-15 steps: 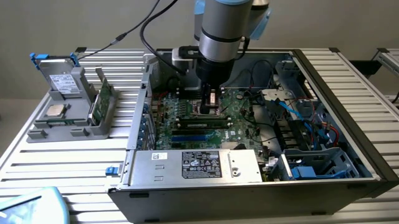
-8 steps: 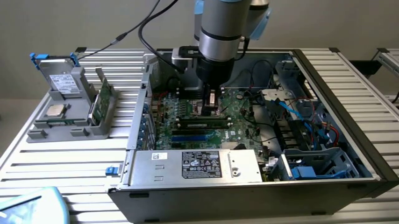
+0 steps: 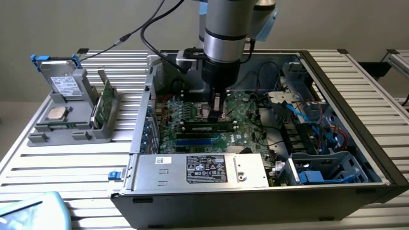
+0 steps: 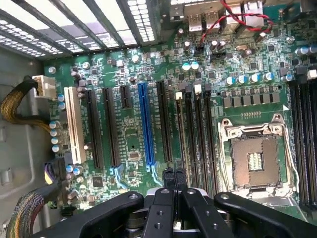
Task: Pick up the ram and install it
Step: 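Press down the ram until it locks into place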
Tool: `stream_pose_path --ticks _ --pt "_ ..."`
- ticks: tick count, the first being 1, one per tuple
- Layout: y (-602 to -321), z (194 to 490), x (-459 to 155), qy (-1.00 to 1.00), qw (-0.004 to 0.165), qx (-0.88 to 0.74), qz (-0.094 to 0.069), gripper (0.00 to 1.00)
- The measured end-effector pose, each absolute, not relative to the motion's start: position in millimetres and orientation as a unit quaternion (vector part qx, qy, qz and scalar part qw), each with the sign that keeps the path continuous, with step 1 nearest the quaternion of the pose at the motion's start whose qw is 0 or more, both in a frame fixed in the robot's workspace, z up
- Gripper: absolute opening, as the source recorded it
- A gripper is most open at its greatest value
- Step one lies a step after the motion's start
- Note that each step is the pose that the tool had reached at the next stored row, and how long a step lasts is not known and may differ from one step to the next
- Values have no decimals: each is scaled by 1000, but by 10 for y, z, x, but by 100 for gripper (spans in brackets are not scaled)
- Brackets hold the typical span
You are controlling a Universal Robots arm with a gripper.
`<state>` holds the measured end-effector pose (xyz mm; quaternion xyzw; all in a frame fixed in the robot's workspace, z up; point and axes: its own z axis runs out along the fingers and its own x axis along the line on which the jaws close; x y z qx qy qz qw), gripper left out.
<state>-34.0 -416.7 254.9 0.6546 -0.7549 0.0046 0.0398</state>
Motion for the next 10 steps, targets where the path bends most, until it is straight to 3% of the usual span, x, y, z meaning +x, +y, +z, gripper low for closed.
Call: stream_pose_path --ticks 10 --pt "-4167 2479 -340 -811 40 584 1 11"
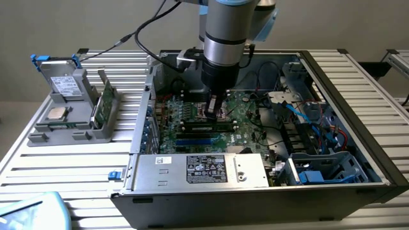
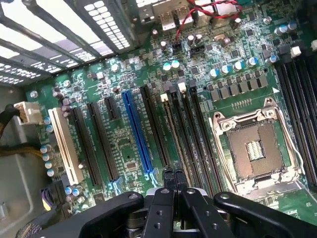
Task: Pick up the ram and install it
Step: 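Press down the ram until it locks into place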
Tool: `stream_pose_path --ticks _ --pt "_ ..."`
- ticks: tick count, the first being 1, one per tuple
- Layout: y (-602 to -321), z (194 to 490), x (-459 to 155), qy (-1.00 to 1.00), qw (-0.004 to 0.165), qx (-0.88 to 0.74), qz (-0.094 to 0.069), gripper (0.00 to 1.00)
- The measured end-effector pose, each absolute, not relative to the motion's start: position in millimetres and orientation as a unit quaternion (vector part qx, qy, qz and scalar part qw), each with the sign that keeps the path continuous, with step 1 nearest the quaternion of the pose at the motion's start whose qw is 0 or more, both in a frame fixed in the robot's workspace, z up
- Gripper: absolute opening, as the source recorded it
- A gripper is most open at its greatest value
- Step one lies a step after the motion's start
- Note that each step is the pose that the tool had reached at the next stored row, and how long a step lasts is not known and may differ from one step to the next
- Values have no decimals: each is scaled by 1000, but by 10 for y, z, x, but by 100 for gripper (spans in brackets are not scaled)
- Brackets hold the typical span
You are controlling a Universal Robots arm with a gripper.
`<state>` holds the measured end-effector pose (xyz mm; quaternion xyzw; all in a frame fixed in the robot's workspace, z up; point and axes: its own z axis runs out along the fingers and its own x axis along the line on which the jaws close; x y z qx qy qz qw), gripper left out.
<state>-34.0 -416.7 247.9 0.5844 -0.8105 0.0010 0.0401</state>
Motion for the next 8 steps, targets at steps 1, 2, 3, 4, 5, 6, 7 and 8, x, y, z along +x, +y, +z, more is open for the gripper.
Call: stream_pose_path --ticks 1,2,3,4,5,6,7,8 --pt "-4167 2472 -340 -816 40 577 1 11" --pt "-4167 2465 -340 -821 40 569 0 11" --pt "-4167 2457 -340 -826 40 562 0 11" --pt "-4167 2451 -340 -831 40 555 0 11" --pt "-4166 2452 -341 -834 40 550 0 11" --pt "-4165 2454 -341 -836 38 548 0 11" --pt "-4165 2454 -340 -838 38 545 1 11" --pt "-4165 2455 -340 -840 37 541 1 11"
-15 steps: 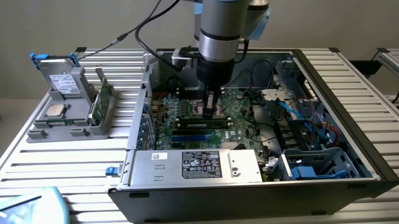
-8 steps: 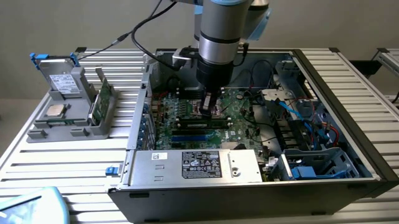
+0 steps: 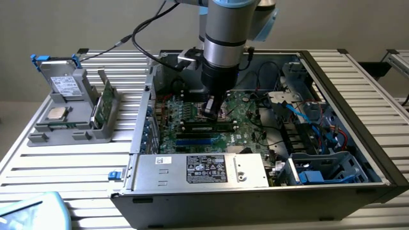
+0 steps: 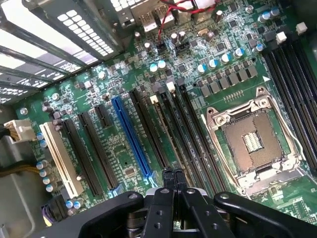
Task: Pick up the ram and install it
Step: 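Press down the ram until it locks into place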
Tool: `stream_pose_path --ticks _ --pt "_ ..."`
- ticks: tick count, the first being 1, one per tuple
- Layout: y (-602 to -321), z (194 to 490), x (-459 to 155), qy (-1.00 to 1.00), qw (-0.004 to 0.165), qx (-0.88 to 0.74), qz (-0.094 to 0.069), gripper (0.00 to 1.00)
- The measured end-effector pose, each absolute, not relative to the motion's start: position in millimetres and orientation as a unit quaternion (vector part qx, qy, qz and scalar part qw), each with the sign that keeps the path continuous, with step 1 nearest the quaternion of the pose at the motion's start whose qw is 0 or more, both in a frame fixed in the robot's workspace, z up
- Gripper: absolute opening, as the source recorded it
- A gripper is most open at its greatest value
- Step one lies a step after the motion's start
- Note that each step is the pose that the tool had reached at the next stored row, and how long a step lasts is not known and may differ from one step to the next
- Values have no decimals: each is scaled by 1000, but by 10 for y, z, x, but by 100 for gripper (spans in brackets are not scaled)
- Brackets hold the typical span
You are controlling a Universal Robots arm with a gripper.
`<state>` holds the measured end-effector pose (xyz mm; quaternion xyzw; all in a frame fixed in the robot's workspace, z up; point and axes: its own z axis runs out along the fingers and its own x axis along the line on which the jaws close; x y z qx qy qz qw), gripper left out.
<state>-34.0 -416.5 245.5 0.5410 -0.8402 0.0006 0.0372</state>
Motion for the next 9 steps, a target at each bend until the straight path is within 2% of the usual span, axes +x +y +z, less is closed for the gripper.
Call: stream_pose_path --ticks 9 --pt "-4165 2460 -341 -864 35 501 0 11"
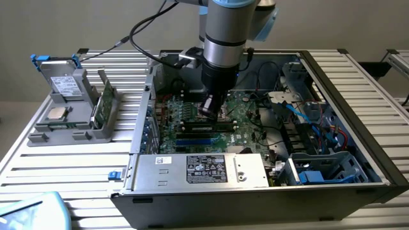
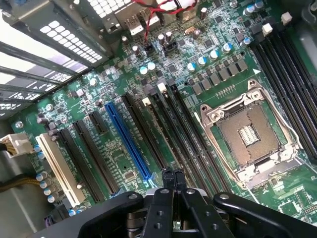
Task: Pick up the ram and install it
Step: 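Press down the ram until it locks into place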
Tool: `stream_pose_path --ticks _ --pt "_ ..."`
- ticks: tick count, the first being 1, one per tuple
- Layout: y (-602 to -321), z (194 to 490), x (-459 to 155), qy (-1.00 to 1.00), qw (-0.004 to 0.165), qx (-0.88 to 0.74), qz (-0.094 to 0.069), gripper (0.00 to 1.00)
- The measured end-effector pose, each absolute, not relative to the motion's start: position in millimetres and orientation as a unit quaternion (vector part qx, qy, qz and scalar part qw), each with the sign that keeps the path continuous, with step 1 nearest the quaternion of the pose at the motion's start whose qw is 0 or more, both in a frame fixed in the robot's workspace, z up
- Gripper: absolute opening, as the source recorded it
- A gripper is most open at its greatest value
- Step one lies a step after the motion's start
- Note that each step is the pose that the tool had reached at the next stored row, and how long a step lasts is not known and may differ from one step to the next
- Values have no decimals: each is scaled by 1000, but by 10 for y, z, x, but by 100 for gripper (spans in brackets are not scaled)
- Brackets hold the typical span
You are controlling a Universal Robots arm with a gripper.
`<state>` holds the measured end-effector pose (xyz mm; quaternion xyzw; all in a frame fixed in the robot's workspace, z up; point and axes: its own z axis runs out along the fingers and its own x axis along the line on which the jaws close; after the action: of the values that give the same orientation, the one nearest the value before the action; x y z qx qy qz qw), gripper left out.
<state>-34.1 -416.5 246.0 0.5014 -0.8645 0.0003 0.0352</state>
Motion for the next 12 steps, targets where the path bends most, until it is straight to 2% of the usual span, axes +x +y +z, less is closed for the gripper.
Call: stream_pose_path --ticks 12 --pt "-4165 2461 -341 -896 34 442 -2 11"
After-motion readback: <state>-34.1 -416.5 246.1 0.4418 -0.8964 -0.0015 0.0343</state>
